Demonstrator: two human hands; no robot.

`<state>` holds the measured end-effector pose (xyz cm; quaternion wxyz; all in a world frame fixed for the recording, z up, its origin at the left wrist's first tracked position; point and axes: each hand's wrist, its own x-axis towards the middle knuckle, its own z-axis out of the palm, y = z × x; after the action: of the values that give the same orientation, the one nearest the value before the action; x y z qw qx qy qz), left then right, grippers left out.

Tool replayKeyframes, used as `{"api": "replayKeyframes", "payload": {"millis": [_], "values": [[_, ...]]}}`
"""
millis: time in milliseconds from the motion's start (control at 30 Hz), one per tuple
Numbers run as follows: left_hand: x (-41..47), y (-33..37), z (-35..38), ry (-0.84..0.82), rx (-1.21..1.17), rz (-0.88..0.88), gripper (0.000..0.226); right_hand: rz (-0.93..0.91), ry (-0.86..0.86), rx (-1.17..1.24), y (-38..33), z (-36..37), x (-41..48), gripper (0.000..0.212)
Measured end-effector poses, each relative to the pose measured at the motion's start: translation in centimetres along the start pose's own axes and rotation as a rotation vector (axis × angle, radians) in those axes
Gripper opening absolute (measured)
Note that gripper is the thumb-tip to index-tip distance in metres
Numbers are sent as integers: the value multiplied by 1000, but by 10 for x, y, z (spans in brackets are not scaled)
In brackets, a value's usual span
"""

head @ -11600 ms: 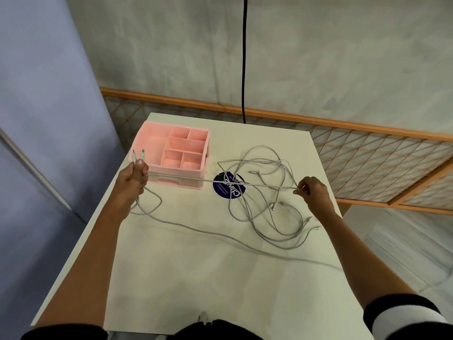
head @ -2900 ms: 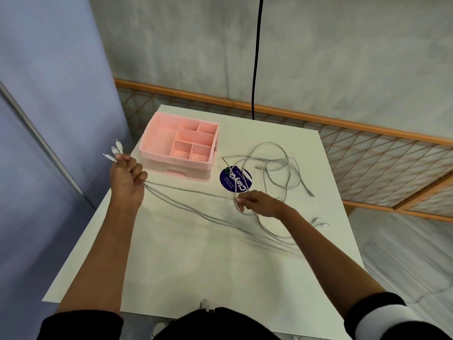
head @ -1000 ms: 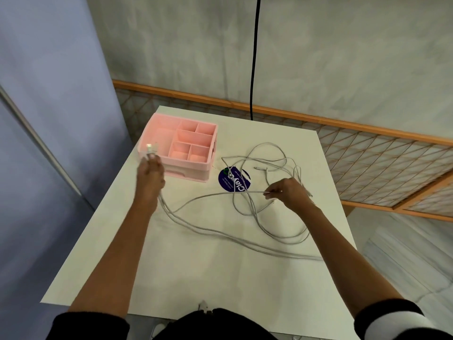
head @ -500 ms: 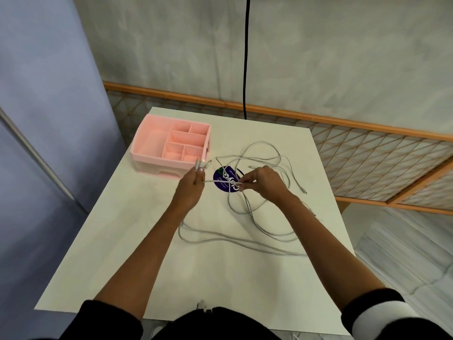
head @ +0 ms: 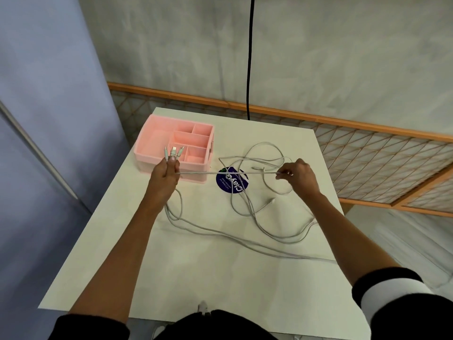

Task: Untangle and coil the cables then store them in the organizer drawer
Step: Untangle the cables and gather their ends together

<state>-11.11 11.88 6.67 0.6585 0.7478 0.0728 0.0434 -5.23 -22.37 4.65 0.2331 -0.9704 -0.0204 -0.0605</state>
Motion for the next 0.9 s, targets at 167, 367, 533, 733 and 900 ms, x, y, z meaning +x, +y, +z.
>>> {"api": "replayKeyframes", "payload": {"millis": [167,367,533,733,900], "values": [[-1,2,-10,57,-81,-8,34,-51,-11,4,20,-12,9,10],[2,5,-25,95,-155,9,32,11,40,12,48,-17,0,7],[0,9,-20,83,-143,16,29,-11,151,-10,54,-20,-4,18],[8,4,-35,126,-230,65,35,22,117,25,76,-28,-15,7],[10,2,-37,118,-209,62,35,104,150,53,88,-27,-31,8]]}}
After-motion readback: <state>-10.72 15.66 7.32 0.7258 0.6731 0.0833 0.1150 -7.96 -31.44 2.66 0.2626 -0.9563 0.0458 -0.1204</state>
